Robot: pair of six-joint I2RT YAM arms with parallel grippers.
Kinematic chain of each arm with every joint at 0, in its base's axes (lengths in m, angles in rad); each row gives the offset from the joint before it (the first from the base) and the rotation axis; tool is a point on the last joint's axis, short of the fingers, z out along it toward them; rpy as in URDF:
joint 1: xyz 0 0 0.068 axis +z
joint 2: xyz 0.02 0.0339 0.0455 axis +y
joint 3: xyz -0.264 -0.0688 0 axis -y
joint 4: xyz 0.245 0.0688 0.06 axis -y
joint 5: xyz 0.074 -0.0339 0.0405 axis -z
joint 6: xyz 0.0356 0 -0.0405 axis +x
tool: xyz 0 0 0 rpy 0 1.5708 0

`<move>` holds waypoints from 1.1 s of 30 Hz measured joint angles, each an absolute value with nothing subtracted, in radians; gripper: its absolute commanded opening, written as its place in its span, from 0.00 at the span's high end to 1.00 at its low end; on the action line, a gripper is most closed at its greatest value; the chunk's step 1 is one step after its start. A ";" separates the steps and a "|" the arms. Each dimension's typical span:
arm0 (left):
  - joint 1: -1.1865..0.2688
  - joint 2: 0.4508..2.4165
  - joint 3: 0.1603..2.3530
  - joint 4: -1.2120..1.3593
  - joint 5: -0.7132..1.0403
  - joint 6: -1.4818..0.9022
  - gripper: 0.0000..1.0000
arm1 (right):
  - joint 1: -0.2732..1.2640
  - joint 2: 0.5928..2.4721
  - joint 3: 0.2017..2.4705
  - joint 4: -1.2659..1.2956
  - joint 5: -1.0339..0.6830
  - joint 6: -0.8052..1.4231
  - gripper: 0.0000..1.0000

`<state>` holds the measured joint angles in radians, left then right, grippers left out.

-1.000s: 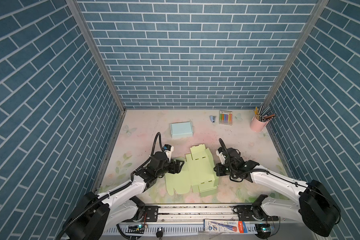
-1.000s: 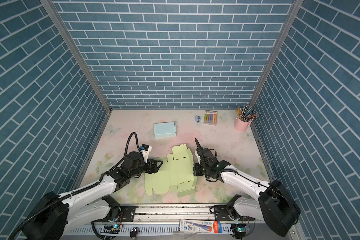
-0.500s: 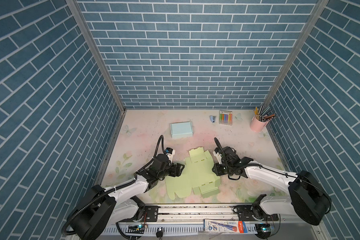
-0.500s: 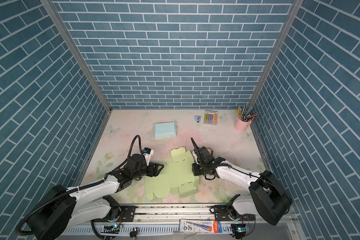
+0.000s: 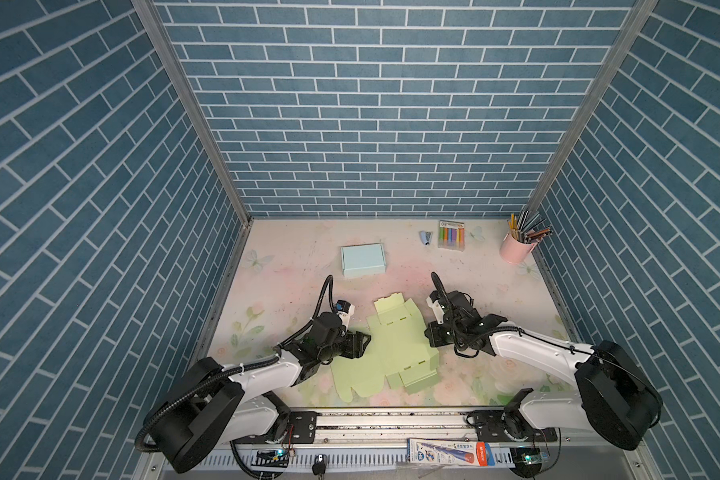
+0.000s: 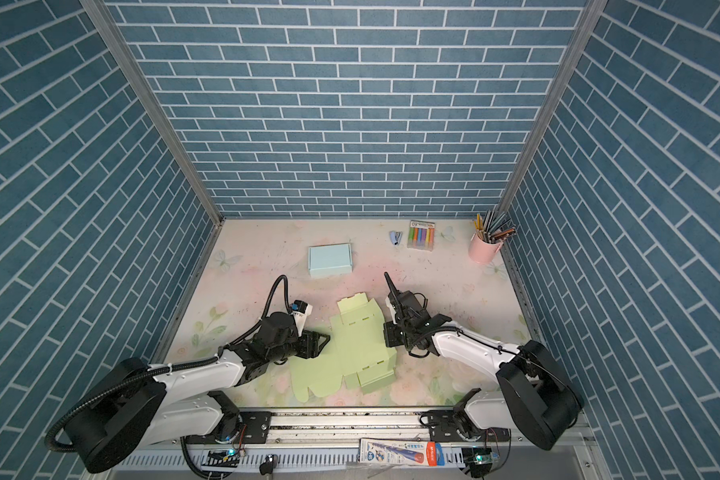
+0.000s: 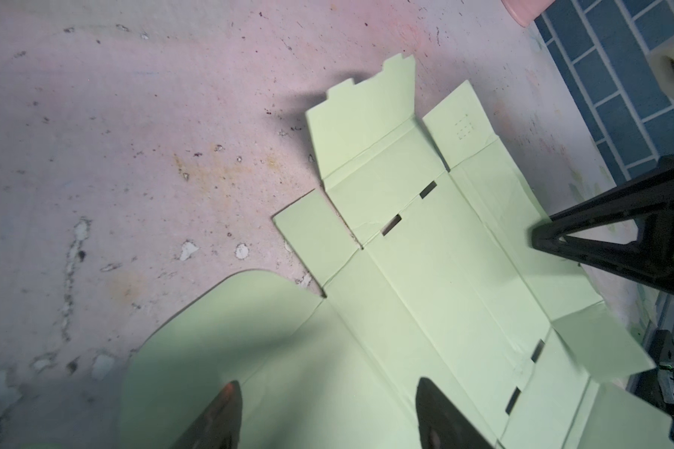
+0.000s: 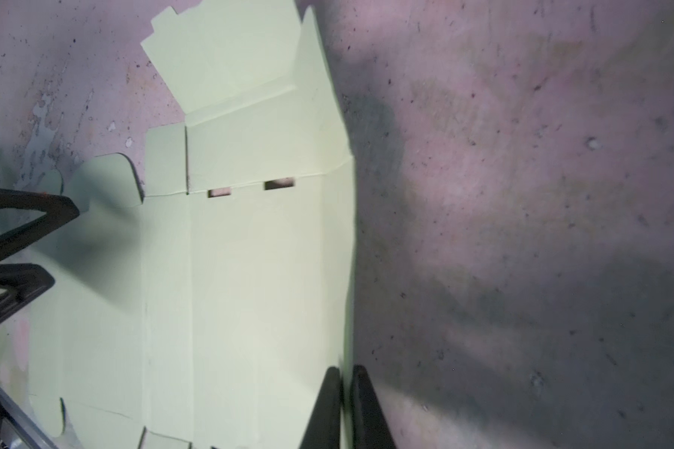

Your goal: Fold the paper box

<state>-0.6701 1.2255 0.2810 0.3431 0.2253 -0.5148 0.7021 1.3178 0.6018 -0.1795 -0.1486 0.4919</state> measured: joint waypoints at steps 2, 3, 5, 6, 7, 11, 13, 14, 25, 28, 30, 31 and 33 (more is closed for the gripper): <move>-0.674 1.226 0.281 0.346 0.223 -0.516 0.47 | 0.701 1.314 0.602 -0.180 -0.143 0.492 1.00; -0.677 1.226 0.281 0.347 0.222 -0.519 0.52 | 0.701 1.310 0.602 -0.180 -0.141 0.490 1.00; -0.682 1.226 0.281 0.349 0.222 -0.514 0.63 | 0.702 1.302 0.604 -0.188 -0.133 0.488 1.00; -0.685 1.226 0.282 0.350 0.222 -0.516 0.68 | 0.705 1.295 0.607 -0.200 -0.123 0.484 1.00; -0.686 1.226 0.283 0.350 0.223 -0.517 0.74 | 0.710 1.289 0.610 -0.210 -0.112 0.480 1.00; -0.690 1.229 0.308 0.355 0.233 -0.525 0.86 | 0.743 1.242 0.631 -0.255 -0.053 0.461 1.00; -0.690 1.250 0.346 0.362 0.244 -0.529 0.92 | 0.766 1.207 0.636 -0.260 -0.038 0.444 1.00; -0.690 1.268 0.373 0.373 0.252 -0.530 0.95 | 0.778 1.188 0.638 -0.262 -0.032 0.437 1.00; -0.686 1.481 0.645 0.448 0.274 -0.543 1.00 | 0.931 1.122 0.664 -0.266 0.059 0.367 1.00; -0.672 1.530 0.687 0.458 0.274 -0.545 1.00 | 0.964 1.121 0.664 -0.266 0.079 0.357 1.00; -0.656 1.555 0.704 0.463 0.274 -0.547 1.00 | 0.982 1.118 0.664 -0.264 0.089 0.353 1.00; -0.651 1.563 0.708 0.463 0.274 -0.548 1.00 | 0.986 1.115 0.664 -0.263 0.093 0.350 1.00; -0.637 1.568 0.710 0.461 0.270 -0.548 1.00 | 0.991 1.106 0.664 -0.261 0.101 0.346 1.00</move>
<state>-0.6373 1.5677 0.7101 0.4610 0.2695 -0.5480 0.9905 1.1057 0.6643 -0.2611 0.1005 0.3458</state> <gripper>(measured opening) 0.042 0.047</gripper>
